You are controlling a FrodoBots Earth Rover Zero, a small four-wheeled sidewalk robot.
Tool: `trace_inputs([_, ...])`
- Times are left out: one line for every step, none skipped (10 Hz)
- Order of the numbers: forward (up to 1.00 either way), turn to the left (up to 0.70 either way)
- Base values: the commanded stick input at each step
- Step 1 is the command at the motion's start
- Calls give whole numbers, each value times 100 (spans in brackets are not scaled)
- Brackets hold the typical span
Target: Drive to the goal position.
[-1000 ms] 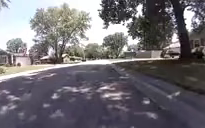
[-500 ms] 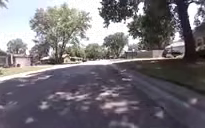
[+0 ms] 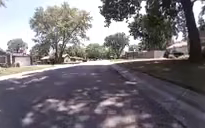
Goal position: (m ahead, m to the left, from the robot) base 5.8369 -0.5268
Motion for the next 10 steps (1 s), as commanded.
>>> trace_inputs([70,-12])
trace_inputs([70,-35])
trace_inputs([70,-35])
trace_inputs([70,-18])
trace_inputs([70,0])
trace_inputs([70,0])
trace_inputs([70,0])
trace_inputs([70,0])
trace_inputs([70,0])
trace_inputs([70,0])
